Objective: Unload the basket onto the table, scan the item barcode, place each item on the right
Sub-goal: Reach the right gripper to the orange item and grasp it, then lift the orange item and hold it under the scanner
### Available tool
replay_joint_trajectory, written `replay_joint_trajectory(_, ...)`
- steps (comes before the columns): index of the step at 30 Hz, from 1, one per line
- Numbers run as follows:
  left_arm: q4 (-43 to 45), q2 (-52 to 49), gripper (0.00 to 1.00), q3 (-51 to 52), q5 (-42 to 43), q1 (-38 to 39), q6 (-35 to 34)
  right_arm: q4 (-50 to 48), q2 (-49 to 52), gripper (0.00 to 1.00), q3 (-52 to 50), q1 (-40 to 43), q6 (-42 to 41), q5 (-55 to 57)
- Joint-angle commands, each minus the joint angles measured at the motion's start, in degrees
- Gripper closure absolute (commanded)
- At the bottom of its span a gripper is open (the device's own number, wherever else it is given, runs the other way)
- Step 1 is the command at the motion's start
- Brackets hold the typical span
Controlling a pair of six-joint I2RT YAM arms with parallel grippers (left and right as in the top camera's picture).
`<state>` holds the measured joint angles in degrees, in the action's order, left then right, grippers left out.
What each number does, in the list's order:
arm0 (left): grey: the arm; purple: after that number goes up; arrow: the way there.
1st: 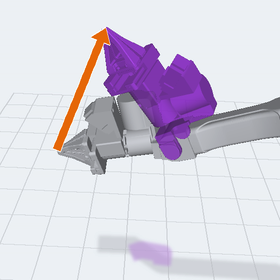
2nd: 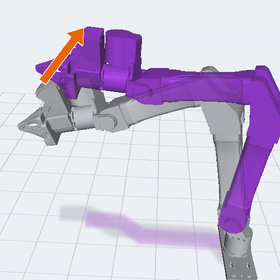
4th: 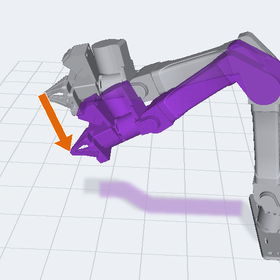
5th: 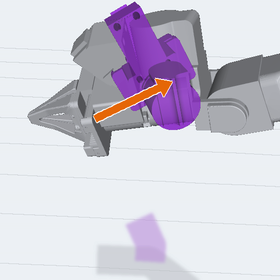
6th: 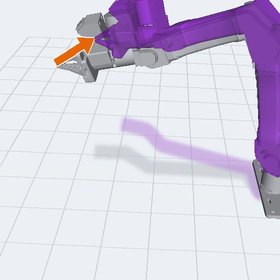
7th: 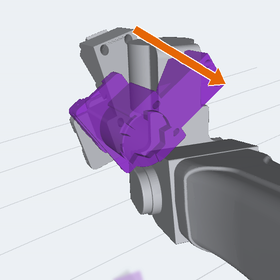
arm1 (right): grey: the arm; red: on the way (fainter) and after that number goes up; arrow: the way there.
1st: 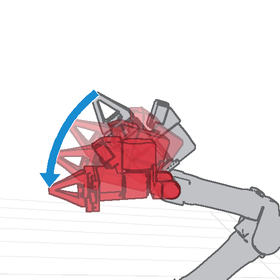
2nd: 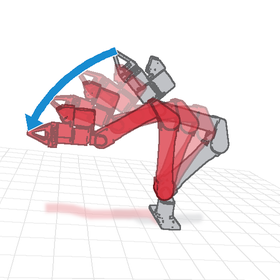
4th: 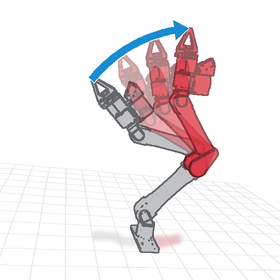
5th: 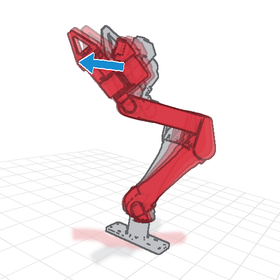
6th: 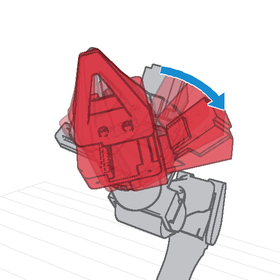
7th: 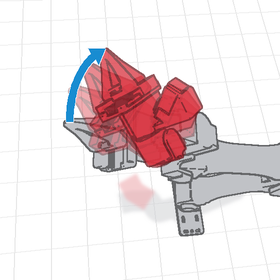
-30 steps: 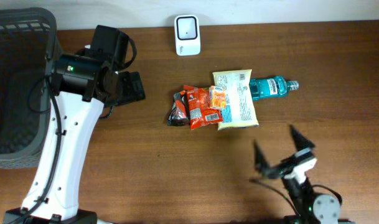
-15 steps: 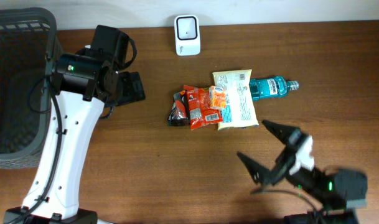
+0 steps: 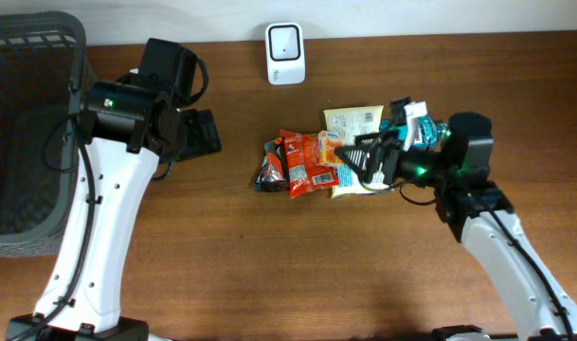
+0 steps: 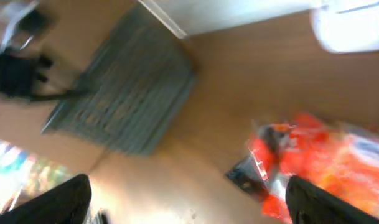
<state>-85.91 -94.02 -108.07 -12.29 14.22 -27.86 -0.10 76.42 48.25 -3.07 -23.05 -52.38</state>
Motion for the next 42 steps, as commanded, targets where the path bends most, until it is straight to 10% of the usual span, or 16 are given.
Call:
replay_joint_trajectory(1, 0.09, 0.17, 0.01, -0.17, -0.61, -0.24, 0.94, 19.52, 0.55, 0.02, 11.65, -0.22, 4.48, 25.0)
replay_joint_trajectory(4, 0.11, 0.17, 0.01, -0.17, -0.61, -0.24, 0.94, 41.11, 6.6, 0.02, 26.32, -1.55, 7.19, 33.86)
replay_joint_trajectory(9, 0.11, 0.17, 0.01, -0.17, -0.61, -0.24, 0.94, 36.22, 14.64, 0.05, 27.61, -3.78, 7.76, 31.32)
replay_joint_trajectory(12, 0.11, 0.17, 0.01, -0.17, -0.61, -0.24, 0.94, 32.17, 23.8, 0.33, 27.61, -3.72, 7.78, 22.18)
replay_joint_trajectory(33, 0.11, 0.17, 0.01, -0.17, -0.61, -0.24, 0.94, 26.12, 39.21, 0.5, 27.3, -5.38, 7.61, 17.07)
replay_joint_trajectory(39, 0.09, 0.17, 0.01, -0.17, -0.59, -0.24, 0.94, 24.55, 41.68, 0.92, 27.32, -5.92, 6.38, 17.05)
replay_joint_trajectory(42, 0.11, 0.17, 0.01, -0.17, -0.61, -0.24, 0.94, 25.03, 40.87, 0.96, 28.0, -5.81, 5.62, 13.75)
